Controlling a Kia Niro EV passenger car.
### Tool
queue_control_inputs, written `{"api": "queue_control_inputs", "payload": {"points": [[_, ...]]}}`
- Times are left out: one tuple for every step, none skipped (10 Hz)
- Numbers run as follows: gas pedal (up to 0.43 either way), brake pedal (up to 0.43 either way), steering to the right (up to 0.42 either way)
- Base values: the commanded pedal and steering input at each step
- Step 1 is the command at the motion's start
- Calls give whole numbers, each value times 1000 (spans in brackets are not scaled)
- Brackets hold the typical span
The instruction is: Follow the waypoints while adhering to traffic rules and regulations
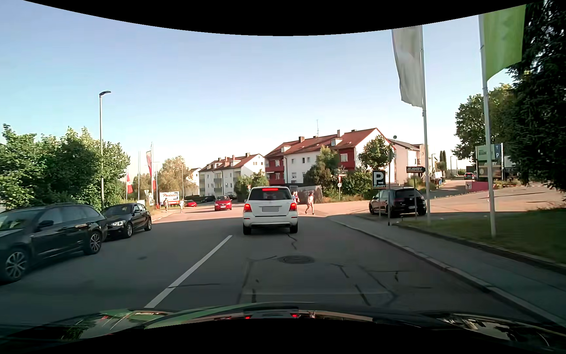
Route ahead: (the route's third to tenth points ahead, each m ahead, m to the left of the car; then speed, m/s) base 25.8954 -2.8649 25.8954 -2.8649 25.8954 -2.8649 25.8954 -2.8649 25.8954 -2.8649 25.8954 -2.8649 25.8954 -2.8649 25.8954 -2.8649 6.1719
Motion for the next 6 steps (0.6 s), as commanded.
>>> {"api": "queue_control_inputs", "payload": {"points": [[0, 226, -4], [0, 238, -3], [0, 238, -3], [0, 244, -3], [0, 268, -1], [0, 287, 0]]}}
